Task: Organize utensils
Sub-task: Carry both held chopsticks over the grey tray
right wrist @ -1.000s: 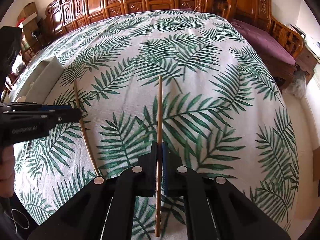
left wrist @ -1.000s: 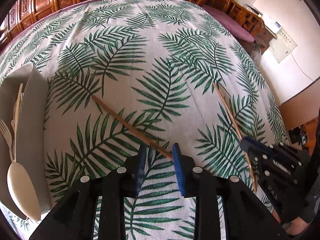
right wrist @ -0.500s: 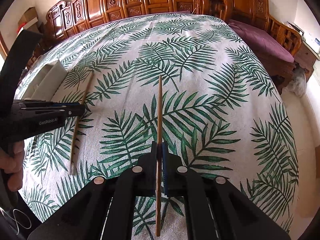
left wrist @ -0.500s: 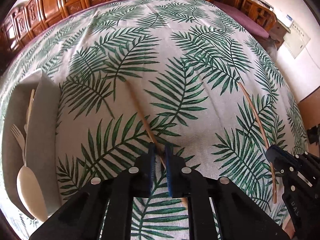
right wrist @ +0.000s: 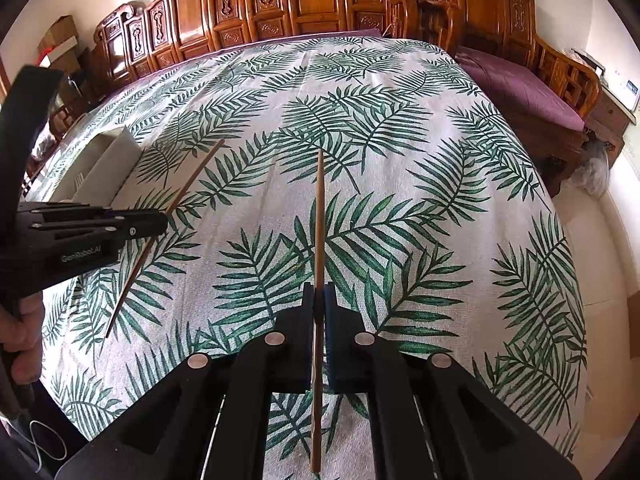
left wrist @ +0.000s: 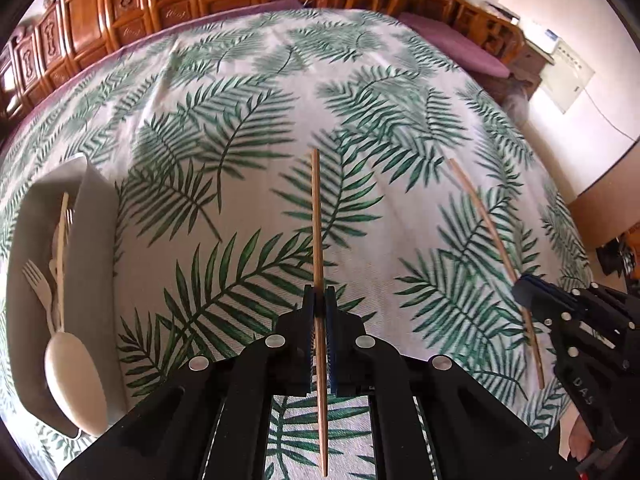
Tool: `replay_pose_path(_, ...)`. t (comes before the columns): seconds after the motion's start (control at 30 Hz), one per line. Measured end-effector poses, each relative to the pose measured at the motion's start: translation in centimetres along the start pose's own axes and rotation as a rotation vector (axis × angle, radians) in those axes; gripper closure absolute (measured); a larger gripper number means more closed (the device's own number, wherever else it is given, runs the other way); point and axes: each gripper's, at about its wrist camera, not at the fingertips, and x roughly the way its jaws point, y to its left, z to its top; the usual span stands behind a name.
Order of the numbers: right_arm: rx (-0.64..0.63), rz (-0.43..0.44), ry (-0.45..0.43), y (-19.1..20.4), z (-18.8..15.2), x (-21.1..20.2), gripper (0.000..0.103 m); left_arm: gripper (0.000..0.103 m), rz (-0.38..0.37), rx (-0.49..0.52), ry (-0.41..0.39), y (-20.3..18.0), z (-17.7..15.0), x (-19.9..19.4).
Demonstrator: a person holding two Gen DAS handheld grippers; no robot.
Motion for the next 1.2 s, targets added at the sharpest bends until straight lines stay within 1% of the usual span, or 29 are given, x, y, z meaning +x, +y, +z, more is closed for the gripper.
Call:
replay_pose_path(0.33,-0.024,-0.009,-0.030,2.3,1.4,-2.0,0.097,0.099,-0.059,0.010,-0.089,0.8,1.2,-4.7)
replay_pose_path(0.53,-0.042,0.002,-0.049,4.5,2.4,-3.0,0.097,0.099,-0.074,0.013,-0.148,2.1,1.3,-7.7)
replay_pose_path(0.73,-0.075,0.024,-0.069,7.4,3.5,-3.8,0.097,0.099,-0.074,-0.003,-0.196,4.8,0.8,-10.4)
replay_pose_path(1.03,-0.120,0.059,-0.087,12.0,5.4,-3.8,0.097,0.099,-0.068,-0.063,-0.244,9.4,0.2,-13.2)
replay_pose_path(1.2,-0.153,0.078,-0.094,14.6,6.5,-3.7,0.097,0.099,-0.051,-0.089,-0.267,12.6,-0.1,-14.6)
